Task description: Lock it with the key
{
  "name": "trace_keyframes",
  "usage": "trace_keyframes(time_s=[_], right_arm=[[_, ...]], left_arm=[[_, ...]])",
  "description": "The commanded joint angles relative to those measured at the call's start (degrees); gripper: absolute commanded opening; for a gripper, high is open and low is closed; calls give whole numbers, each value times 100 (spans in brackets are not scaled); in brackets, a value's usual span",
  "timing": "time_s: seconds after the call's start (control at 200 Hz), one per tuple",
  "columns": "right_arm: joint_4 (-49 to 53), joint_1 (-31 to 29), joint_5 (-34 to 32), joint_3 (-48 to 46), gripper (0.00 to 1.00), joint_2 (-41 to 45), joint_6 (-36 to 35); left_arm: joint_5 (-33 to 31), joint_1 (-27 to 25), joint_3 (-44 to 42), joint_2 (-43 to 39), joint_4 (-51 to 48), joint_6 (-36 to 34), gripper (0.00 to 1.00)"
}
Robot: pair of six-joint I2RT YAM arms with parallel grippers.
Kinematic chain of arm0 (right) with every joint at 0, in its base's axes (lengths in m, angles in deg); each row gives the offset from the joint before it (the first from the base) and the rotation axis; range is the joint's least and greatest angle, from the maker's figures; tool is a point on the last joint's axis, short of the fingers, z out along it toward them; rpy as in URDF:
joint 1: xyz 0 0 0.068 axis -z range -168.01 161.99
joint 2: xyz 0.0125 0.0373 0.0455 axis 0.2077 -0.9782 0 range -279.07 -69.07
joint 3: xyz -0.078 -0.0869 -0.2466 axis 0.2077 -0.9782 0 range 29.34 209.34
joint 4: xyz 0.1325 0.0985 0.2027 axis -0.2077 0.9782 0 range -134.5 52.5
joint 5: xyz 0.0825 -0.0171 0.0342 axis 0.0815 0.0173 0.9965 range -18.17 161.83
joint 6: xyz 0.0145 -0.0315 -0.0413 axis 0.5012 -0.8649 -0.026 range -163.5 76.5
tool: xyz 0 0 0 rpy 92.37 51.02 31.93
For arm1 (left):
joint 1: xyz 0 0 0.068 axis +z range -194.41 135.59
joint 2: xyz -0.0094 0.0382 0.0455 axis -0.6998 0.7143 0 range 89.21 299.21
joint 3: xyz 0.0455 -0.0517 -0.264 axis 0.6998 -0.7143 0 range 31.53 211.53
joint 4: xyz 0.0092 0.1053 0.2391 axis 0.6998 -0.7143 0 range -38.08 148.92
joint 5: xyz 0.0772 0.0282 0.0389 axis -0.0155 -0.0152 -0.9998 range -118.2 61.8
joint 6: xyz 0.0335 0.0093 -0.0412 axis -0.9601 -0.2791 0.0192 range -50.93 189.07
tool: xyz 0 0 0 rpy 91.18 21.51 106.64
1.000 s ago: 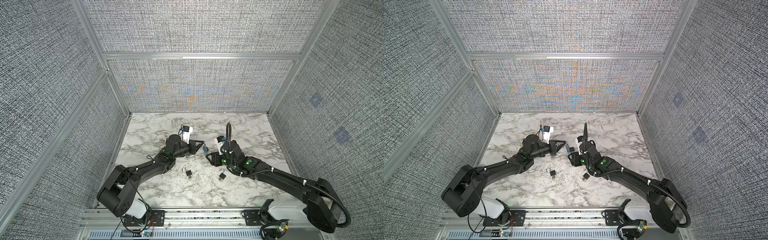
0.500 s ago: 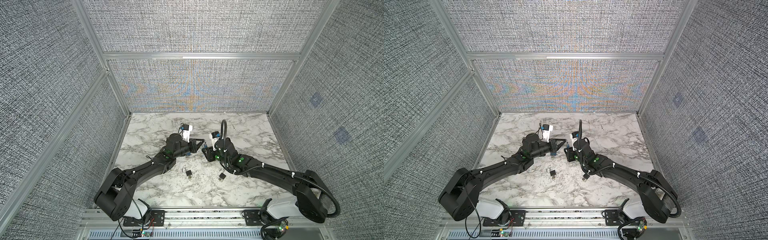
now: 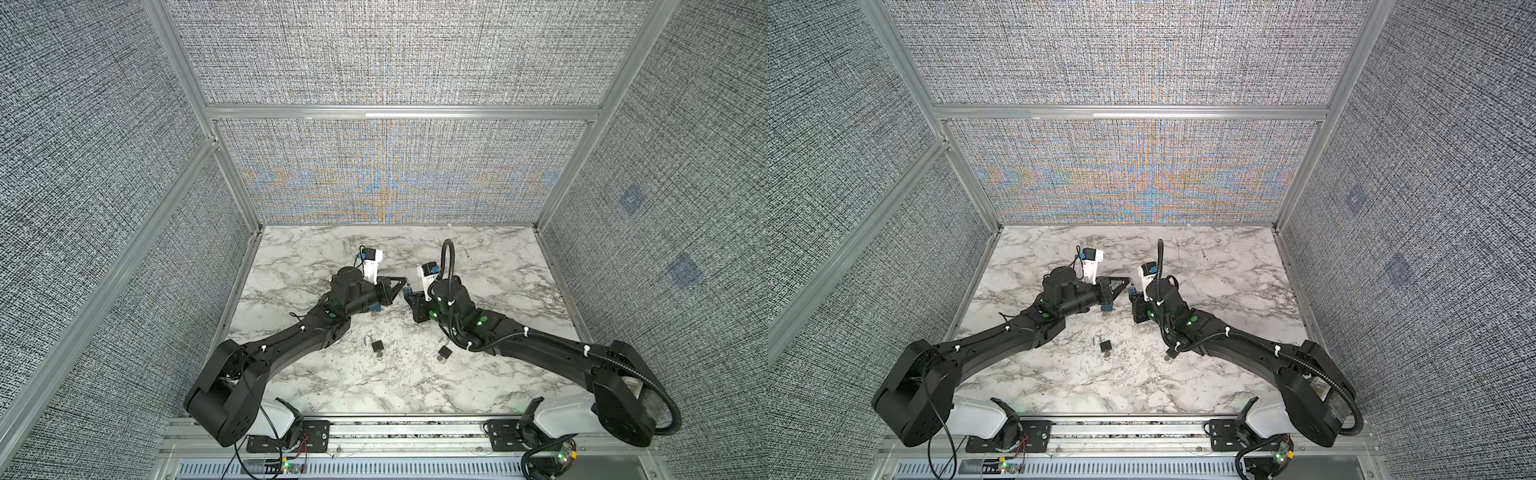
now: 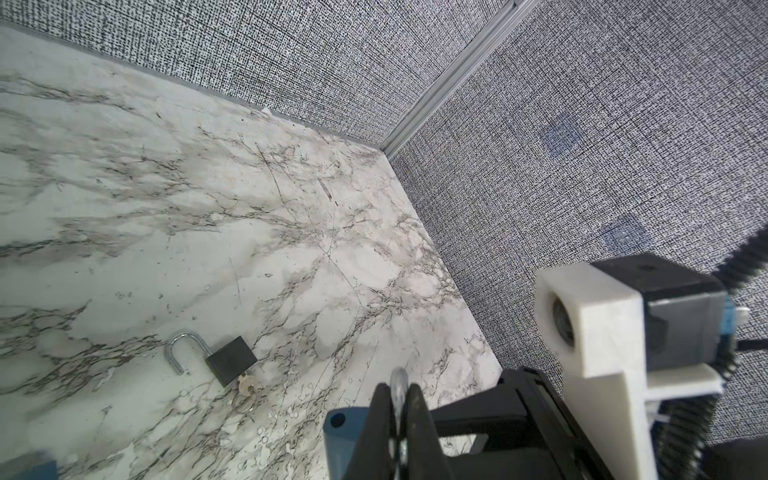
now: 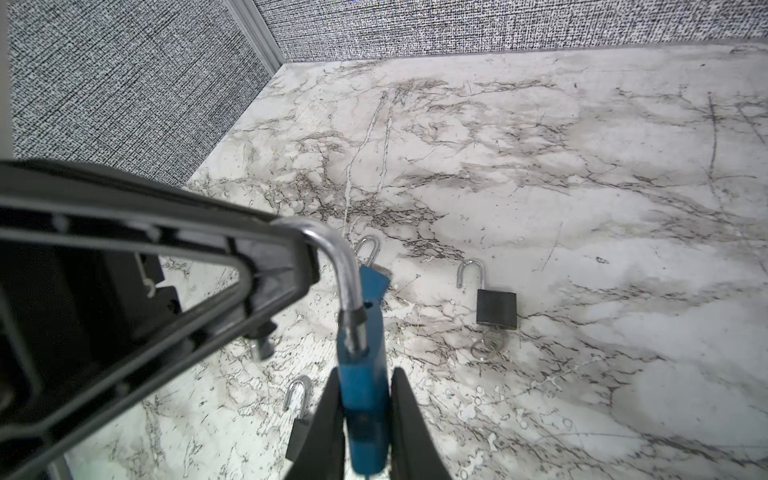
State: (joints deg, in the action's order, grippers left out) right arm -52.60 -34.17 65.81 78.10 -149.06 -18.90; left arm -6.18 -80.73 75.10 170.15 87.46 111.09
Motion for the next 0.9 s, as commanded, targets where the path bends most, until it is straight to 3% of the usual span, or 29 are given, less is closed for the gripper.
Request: trace_keyframes(time_s=[0.0, 0.235, 0.31, 0.42, 0.63, 0.895], right_arm=[[-60, 27, -329, -3, 1, 27, 130], [23, 80, 148, -6, 0, 329, 75], [183, 160, 578, 42, 0, 448, 55], [472, 369, 1485, 117, 0, 585, -14], [943, 817, 3012, 143, 0, 738, -253], [1484, 1253, 4831, 192, 0, 689, -544]], left_arm=[[14, -10, -14, -105, 174, -70, 0], [-93, -8, -7, -201, -118, -348, 0], [-197, -8, -1, -261, -252, -471, 27], [-407, -7, 2, -433, -485, -789, 43], [-820, 1, -141, -954, -765, -1254, 45], [-502, 45, -373, -1655, -1113, -2092, 43]])
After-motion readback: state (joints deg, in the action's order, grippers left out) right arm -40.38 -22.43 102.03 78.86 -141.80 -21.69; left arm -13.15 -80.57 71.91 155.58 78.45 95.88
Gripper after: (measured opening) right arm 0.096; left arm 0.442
